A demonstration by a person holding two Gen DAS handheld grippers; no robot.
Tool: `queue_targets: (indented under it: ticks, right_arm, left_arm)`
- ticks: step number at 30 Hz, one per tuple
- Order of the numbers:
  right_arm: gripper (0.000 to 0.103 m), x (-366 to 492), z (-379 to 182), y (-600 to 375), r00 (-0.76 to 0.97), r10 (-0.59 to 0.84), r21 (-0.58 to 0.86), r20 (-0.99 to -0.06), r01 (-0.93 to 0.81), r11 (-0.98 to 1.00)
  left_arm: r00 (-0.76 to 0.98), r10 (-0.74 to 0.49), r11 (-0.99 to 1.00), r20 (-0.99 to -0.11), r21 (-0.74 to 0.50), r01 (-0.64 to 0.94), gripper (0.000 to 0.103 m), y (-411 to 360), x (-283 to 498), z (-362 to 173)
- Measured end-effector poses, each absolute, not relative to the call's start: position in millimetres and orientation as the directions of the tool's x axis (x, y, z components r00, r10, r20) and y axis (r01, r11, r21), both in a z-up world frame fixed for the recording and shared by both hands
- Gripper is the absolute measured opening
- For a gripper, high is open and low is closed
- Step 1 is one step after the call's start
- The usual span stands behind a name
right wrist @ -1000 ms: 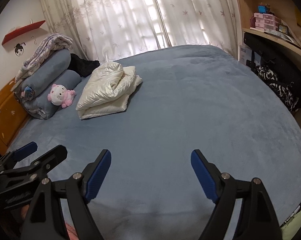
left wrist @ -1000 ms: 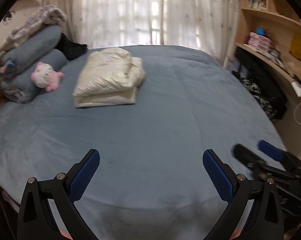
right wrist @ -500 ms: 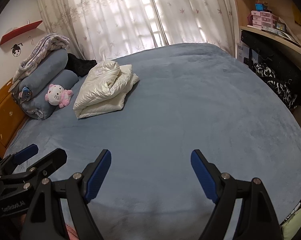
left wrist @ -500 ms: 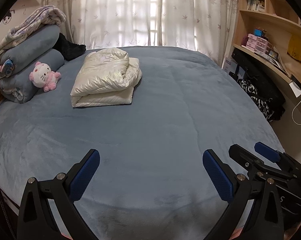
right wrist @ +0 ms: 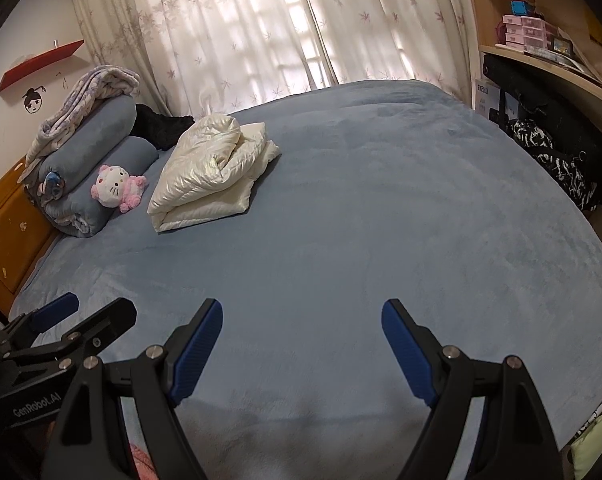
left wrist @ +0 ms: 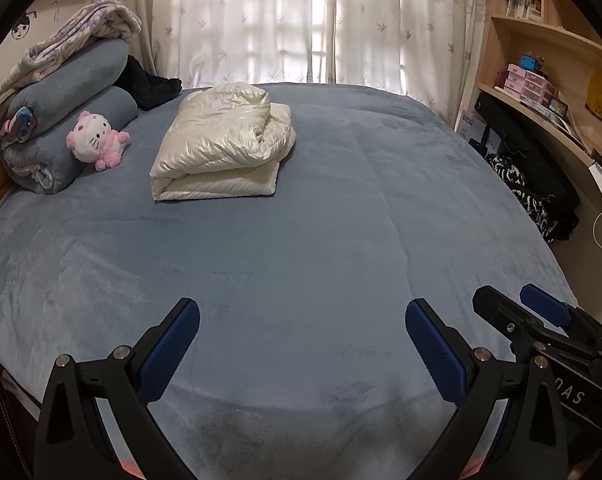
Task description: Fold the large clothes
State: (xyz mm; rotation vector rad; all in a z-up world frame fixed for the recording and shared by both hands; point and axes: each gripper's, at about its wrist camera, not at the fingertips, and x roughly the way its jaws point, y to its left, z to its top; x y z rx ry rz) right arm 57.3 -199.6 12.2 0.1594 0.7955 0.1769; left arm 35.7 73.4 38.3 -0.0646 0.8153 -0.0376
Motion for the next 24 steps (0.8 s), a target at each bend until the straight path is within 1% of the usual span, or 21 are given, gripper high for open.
queue_targets:
  ticks: [8, 24]
  right_arm:
    - [0.082, 58, 11, -201, 0.684, 0.221, 0.213, -0.695, -0.097, 0.972]
    - [0.082, 53, 3, -203, 0.680, 0.212, 0.213, -0.702, -0.083, 0.974]
  left_arm:
    - [0.676, -0.052, 0.997, -0.735, -0.074, -0.004, 0.102, 73, 33, 36]
    - [0.646, -0.079, 0.995, -0.759, -0.101, 0.002, 0.102, 74, 31, 27]
